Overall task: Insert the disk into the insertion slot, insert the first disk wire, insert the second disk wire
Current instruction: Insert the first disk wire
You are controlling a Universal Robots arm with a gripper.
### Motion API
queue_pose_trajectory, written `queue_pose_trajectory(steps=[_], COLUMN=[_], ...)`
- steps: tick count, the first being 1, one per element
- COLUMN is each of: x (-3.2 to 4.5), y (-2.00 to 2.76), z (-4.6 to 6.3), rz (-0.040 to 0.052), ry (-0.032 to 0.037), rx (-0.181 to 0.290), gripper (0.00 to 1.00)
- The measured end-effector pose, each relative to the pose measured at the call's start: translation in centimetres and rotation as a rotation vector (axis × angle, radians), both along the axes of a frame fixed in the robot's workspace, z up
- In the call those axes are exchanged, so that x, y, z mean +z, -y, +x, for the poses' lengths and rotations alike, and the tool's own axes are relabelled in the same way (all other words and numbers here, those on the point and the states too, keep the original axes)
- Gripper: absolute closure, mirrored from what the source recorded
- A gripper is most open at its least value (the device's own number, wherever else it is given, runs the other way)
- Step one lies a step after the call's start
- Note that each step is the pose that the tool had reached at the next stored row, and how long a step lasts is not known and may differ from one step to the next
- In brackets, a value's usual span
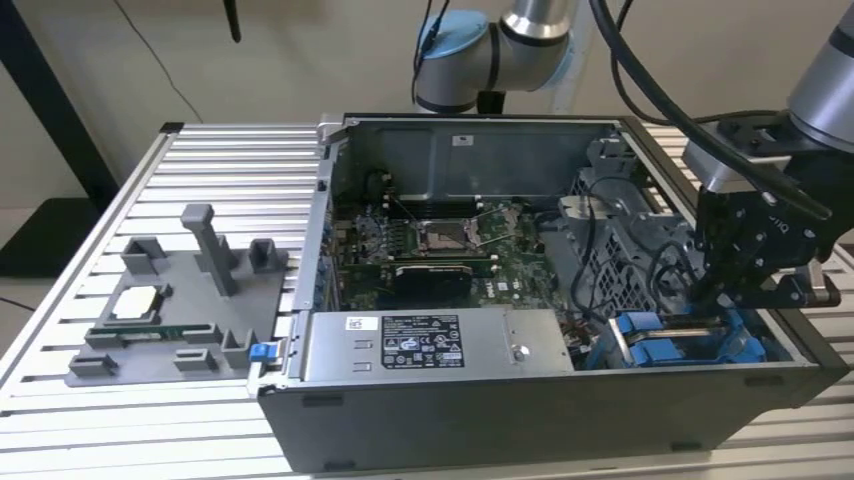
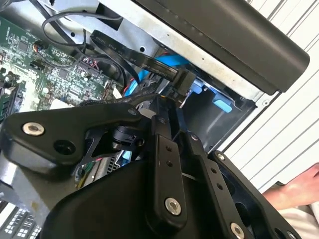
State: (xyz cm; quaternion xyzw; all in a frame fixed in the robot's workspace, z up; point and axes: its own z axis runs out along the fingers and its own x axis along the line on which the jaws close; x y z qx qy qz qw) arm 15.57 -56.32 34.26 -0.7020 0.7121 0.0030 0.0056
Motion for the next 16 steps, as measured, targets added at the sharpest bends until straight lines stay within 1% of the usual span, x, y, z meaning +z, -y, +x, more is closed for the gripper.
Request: queue_pose_trajectory(steps=[2, 5, 9, 11, 13, 14, 15, 16], x=[-0.1, -0.24, -0.38, -0.65, -0.91, -0.96, -1.05, -1.02], y=[0.0, 0.0, 0.09, 0.12, 0.13, 0.13, 0.13, 0.13], z=[0.0, 0.0, 0.0, 0.0, -0.02, -0.02, -0.02, -0.03], rz=[0.0016, 0.0054, 0.0054, 0.0055, 0.0037, 0.0038, 0.0061, 0.0064], ry=[0.0047, 0.0086, 0.01, 0.0108, 0.0113, 0.0113, 0.0114, 0.0114], rx=[0.0, 0.0, 0.0, 0.0, 0.0, 0.0, 0.0, 0.0], gripper=[1.0, 1.0, 1.0, 1.0, 1.0, 1.0, 1.0, 0.0])
